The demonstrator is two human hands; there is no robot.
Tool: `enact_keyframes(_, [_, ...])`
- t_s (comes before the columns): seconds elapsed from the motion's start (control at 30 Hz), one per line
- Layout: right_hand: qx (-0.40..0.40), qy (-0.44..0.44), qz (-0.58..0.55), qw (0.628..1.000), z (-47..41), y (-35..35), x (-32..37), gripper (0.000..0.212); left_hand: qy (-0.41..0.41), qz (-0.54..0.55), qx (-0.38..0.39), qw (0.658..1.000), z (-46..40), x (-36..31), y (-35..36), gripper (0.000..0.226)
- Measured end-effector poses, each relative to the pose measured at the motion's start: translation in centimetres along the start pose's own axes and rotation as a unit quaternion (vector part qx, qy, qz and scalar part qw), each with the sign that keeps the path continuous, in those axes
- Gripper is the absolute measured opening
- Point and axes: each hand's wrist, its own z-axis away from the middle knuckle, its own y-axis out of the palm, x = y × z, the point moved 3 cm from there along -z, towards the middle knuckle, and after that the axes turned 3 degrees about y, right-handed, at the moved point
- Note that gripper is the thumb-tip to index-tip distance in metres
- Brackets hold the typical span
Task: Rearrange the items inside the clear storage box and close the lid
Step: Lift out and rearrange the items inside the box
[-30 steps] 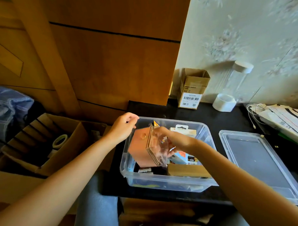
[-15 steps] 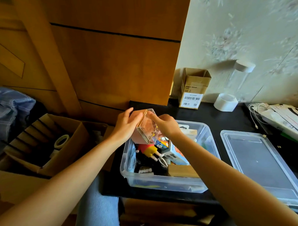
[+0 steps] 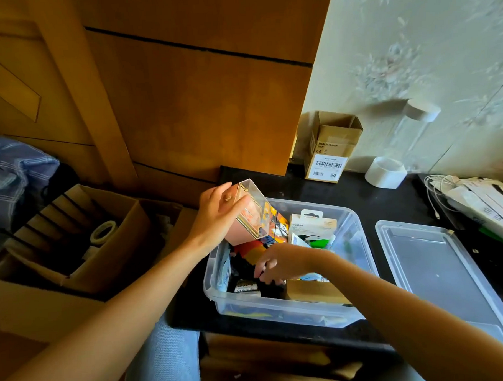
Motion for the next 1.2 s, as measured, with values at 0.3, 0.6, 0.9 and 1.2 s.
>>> enact_keyframes(0.3, [0.038,-0.011,0.163,0.986,-3.7,1.6,1.3,0.039,0.039,-0.062,-0.111,0.991,1.0,0.4,0.5,0.038])
enact_keyframes(0.6, [0.101,0.002,0.309,0.946,-4.2,2.9,2.7,0.040,0.107,-0.165,-0.150,0.969,1.9,0.3,1.1,0.045])
enact_keyframes(0.9, [0.150,-0.012,0.378,0.914,-4.5,3.3,4.1,0.026,0.117,-0.199,-0.152,0.961,2.0,0.4,1.2,0.048])
enact_keyframes(1.2, [0.083,-0.027,0.244,0.966,-1.6,0.2,3.5,0.026,0.110,-0.214,-0.147,0.959,2.1,0.2,1.1,0.050])
